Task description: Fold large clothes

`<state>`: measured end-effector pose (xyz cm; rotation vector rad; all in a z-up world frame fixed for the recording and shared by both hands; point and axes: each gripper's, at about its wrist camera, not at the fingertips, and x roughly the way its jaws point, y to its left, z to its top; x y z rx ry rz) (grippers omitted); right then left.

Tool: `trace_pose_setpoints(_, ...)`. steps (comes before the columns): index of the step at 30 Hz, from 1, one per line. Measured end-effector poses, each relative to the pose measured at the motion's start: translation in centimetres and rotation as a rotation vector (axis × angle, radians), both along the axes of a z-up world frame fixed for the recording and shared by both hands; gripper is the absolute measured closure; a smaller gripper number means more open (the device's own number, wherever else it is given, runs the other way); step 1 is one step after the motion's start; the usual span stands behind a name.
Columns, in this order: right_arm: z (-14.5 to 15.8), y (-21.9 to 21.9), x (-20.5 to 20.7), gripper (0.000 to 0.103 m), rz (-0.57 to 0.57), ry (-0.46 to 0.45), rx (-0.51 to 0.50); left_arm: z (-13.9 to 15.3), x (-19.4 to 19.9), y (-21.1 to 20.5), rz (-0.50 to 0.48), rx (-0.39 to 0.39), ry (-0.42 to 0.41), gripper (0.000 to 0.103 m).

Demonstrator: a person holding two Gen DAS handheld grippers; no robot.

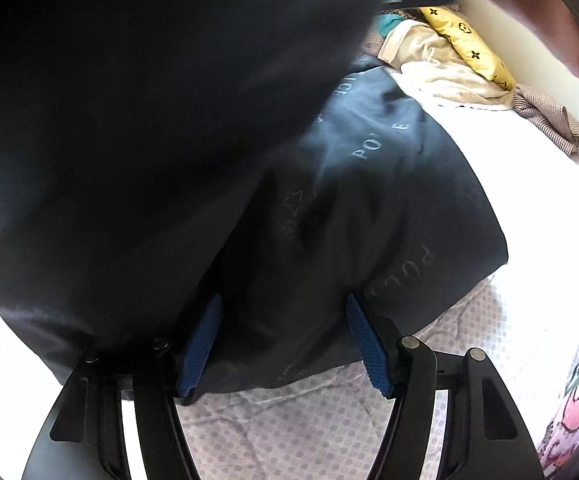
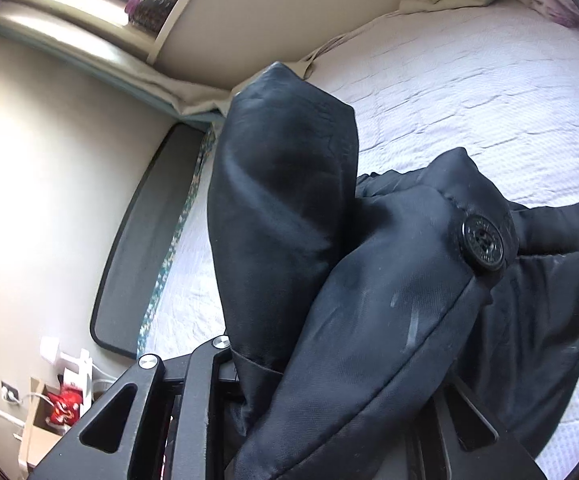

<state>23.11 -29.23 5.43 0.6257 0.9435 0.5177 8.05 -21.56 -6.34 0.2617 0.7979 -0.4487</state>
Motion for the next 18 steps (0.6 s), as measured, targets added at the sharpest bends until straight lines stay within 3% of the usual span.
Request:
trace_pose_setpoints(11,-1.5,-4.7,-4.4,0.086,-0.127,0.025,-0.001,-0.4,0.3,0.2,-0.007,-0.007,0.026,0.033)
trace_pose_setpoints(18,-3.5,-7.3,-5.2,0.086,-0.144,0.058,-0.033,0.3,-0.4,0.8,-0.056,-0.04,0.081,0.033)
